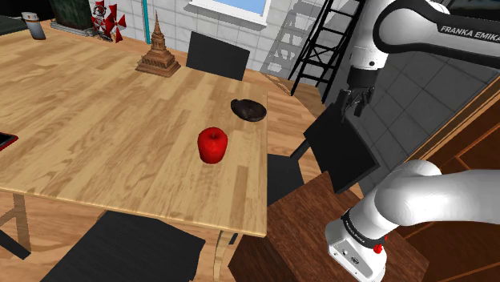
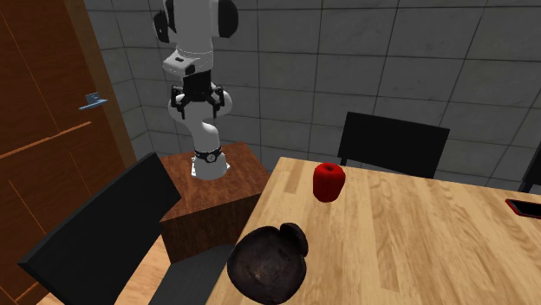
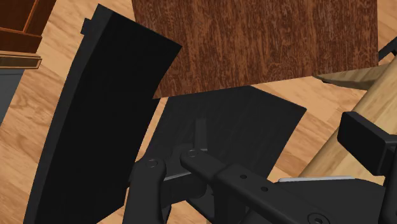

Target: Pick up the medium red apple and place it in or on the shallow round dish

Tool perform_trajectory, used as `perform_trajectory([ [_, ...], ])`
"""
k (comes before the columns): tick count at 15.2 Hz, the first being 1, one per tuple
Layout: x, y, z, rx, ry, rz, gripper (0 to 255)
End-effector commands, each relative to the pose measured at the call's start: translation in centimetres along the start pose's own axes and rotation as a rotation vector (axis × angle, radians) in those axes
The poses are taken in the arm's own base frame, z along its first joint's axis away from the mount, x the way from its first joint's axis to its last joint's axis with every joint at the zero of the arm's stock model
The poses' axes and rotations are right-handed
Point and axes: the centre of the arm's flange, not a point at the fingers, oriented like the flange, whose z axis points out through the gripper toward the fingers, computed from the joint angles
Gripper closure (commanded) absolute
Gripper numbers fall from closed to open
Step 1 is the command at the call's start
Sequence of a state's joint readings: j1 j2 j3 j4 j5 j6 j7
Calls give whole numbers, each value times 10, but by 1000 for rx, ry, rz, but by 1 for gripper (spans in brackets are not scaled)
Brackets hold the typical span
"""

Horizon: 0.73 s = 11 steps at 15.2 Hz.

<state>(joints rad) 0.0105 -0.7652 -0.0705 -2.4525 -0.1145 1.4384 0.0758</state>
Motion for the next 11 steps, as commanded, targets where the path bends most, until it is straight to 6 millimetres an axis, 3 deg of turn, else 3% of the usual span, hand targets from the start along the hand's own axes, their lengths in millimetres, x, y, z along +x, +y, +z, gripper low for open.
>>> perform_trajectory([
  [1, 0, 0, 0, 0, 0, 0, 0],
  [11, 46, -116, 11, 12, 86, 17, 0],
])
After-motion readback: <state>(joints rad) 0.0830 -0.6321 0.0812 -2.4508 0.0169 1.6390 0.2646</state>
